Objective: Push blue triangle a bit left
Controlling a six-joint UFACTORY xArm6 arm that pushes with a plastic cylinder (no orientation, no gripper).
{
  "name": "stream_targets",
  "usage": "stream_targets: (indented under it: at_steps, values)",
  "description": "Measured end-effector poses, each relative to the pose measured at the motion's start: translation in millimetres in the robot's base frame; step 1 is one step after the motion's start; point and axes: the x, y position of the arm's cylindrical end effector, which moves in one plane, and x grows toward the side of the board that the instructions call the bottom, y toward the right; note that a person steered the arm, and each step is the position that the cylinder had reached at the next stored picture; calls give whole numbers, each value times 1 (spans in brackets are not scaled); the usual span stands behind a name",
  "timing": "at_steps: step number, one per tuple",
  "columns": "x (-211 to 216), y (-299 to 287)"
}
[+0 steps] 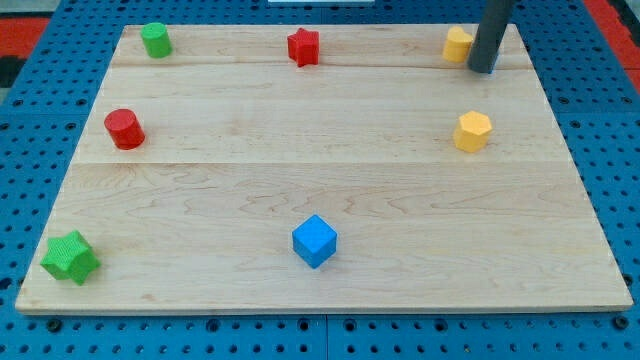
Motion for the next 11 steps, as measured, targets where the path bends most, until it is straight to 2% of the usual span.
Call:
stream_targets:
  at_steps: [2,4,7,11]
  values:
    - [-18,13]
    - [20,50]
    - [-25,51]
    - [-44,34]
